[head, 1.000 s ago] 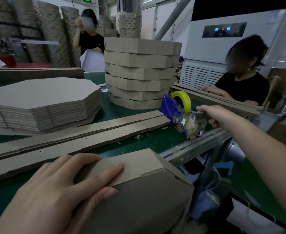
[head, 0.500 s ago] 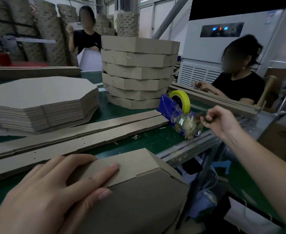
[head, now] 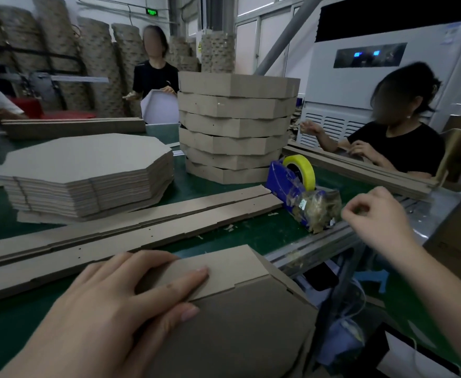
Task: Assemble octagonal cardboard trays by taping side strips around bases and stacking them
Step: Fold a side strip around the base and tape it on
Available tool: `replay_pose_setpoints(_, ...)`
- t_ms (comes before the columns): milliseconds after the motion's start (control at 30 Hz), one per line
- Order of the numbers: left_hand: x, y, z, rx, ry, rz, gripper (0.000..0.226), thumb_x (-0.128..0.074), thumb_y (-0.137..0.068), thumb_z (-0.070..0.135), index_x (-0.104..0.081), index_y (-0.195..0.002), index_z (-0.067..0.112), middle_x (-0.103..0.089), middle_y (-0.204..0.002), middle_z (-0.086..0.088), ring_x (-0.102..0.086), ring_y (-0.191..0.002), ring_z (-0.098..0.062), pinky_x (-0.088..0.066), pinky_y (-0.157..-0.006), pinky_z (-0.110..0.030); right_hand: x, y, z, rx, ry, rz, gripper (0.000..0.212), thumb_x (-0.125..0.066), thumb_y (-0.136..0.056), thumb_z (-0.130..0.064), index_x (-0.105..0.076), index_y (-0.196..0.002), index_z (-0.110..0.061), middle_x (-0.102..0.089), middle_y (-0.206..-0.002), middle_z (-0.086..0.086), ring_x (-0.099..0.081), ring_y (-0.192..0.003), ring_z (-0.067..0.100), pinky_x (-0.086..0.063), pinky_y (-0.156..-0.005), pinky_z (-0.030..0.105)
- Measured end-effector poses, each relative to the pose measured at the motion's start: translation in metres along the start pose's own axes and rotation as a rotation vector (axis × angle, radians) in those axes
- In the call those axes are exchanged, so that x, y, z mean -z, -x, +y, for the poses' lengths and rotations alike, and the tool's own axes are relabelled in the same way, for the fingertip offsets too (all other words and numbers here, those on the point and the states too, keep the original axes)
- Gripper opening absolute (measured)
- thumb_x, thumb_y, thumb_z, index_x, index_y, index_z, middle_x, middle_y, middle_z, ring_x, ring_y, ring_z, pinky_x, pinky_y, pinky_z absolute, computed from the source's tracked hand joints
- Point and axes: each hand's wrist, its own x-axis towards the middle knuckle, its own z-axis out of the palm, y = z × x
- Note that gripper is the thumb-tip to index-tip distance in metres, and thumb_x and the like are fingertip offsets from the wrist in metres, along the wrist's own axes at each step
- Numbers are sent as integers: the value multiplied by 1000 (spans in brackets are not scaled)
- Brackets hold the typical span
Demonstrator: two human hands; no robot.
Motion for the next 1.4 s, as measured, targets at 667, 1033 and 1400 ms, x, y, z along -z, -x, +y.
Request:
replay_pose_setpoints(667,6,-2,8,-29,-59,-94,42,-41,-88,42,-65,-122,34,-64,-104,0,-65,-86,-23,-54,-62,-36,-4,185,-180,-387,-1226,-238,44,-88,-49,-50,-71,-53,-9,-42,-32,-2,-32,-29,2,-24,-36,10)
replay_pose_setpoints(1033,8,-2,8,-53,33,-83,31,-44,-86,40,-53,-115,47,-60,-108,11,-62,-91,-13,-48,-67,-30,1,181,-172,-433,-1170,-442,41,-70,-39,-51,-73,-54,-12,-42,-32,4,-33,-28,7,-26,-36,15)
replay_pose_setpoints(1400,4,-14,34,188,-43,-35,28,-45,-80,54,-69,-78,41,-65,-86,14,-68,-76,-12,-29,-99,-72,6,178,-160,-393,-1141,-619,2,-76,-69,-22,-78,-68,-22,-50,-39,6,-38,-30,8,-29,-38,14)
